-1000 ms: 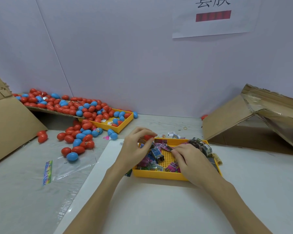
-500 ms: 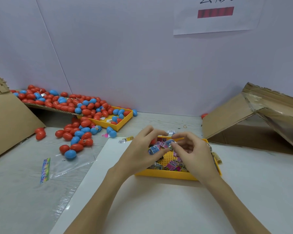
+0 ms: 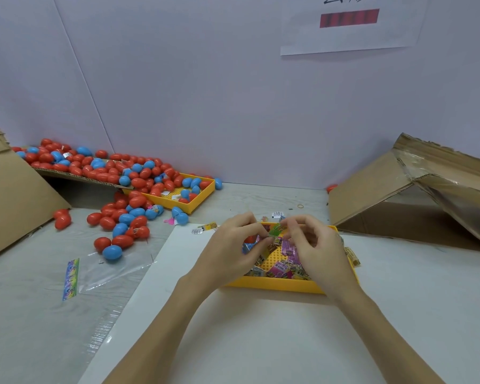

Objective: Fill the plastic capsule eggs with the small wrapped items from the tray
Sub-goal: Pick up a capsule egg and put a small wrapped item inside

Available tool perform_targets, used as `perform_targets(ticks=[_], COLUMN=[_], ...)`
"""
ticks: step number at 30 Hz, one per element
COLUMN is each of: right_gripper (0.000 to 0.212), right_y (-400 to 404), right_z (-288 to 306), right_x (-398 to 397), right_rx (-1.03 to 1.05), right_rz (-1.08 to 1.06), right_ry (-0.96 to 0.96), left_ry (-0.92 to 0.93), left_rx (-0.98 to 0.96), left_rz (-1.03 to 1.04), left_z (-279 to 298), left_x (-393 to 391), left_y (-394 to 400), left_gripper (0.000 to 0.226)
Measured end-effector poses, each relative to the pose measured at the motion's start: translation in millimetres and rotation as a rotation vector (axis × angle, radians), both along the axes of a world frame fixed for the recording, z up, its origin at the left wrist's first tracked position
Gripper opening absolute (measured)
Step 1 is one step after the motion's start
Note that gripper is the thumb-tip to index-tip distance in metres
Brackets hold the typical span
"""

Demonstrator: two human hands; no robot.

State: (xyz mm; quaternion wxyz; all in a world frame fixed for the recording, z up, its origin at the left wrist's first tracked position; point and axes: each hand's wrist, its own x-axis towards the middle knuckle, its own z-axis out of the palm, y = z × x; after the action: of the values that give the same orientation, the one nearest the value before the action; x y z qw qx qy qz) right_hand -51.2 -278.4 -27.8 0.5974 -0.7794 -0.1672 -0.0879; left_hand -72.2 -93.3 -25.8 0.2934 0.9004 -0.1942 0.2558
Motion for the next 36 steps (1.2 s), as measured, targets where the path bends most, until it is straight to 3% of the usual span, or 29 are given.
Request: perform_targets(ticks=[2,6,13,17,20,22,28,33,36], right_gripper=[0.029,0.002,0.006,0.011,0.022,0.018,0.008,0.004,0.014], right_y=[0.3,0.6,-1.3,-1.2,-5.6,-6.6,-8.8,-6.7,-6.9], right_z=[2.2,1.0,0.4,2.6,4.1,4.2,2.3,-0.7,-1.4], right_x=[-1.3,-1.2,1.4,0.4,0.4,-0.5,-2.0,-2.7,-0.4], right_rx=[-0.023,-0.072,0.181,0.254,0.027,-0.164,-0.451,-0.506,-0.438], right_rz=[0.054,0.054,0.047,0.101,0.117,0.114,0.07,0.131,0.014], right_ry=[0.002,-0.045,0.12,0.213,0.078,-0.045,-0.215,-0.223,-0.213], left_ry=[0.009,0.024,0.107,0.178,0.22,0.224,0.193,0.205,0.353], left_rx=[0.016,0.015,-0.163,-0.281,-0.279,-0.226,0.04,0.084,-0.104], left_rz=[0.003,-0.01,-0.012,-0.005,-0.023,-0.035,-0.108,-0.109,-0.059], left_z=[-0.2,-1.0,2.5,4.5,5.5,4.3,-1.5,-4.3,-1.6], left_x=[0.6,-0.8,-3.4,-1.2,-1.7,-2.0,0.8,-0.7,-0.8], left_y=[0.9,1.1,-3.9,-4.0,-1.3,0.7,9.4,12.2,12.1], left_gripper=[0.012,0.013,0.029,0.015,0.008,0.007,0.008,0.01,0.021])
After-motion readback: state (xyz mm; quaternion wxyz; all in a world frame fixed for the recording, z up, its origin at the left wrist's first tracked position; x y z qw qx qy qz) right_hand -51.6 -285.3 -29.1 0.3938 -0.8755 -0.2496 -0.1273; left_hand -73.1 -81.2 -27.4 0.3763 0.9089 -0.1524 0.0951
